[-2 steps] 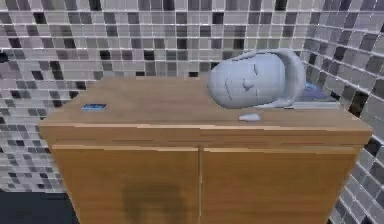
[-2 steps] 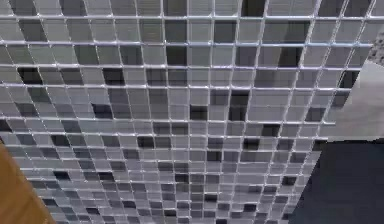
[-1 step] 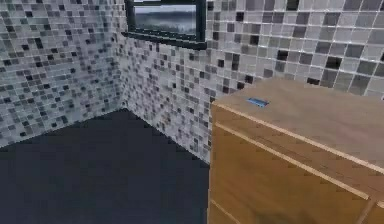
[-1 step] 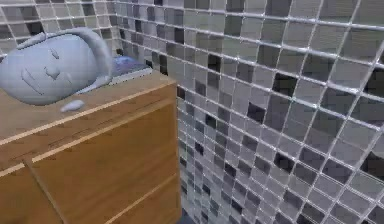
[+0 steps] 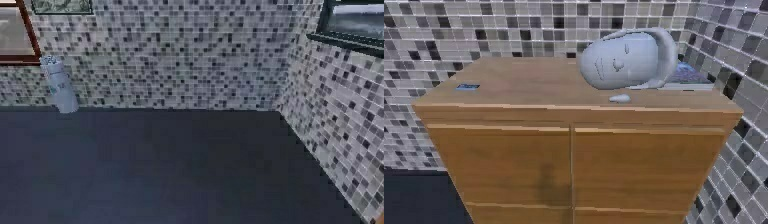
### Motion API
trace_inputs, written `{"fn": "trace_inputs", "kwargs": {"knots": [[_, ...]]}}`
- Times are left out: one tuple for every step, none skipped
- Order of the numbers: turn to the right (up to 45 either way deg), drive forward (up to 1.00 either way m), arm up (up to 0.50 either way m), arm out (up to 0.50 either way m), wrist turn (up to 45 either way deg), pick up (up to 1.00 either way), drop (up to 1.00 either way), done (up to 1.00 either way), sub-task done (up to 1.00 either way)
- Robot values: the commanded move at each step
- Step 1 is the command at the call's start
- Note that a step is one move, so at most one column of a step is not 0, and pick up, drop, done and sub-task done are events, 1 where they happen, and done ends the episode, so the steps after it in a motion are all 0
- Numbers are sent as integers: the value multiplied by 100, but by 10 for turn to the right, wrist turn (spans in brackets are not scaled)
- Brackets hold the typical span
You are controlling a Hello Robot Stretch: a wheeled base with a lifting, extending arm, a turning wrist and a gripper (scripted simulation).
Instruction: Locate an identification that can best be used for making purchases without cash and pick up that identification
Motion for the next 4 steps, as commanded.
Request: {"fn": "trace_inputs", "kwargs": {"knots": [[-240, 0, 0, 0, 0, 0, 0, 0, 0], [-30, 0, 0, 0, 0, 0, 0, 0, 0], [450, 0, 0, 0, 0, 0, 0, 0, 0], [420, 0, 0, 0, 0, 0, 0, 0, 0]]}}
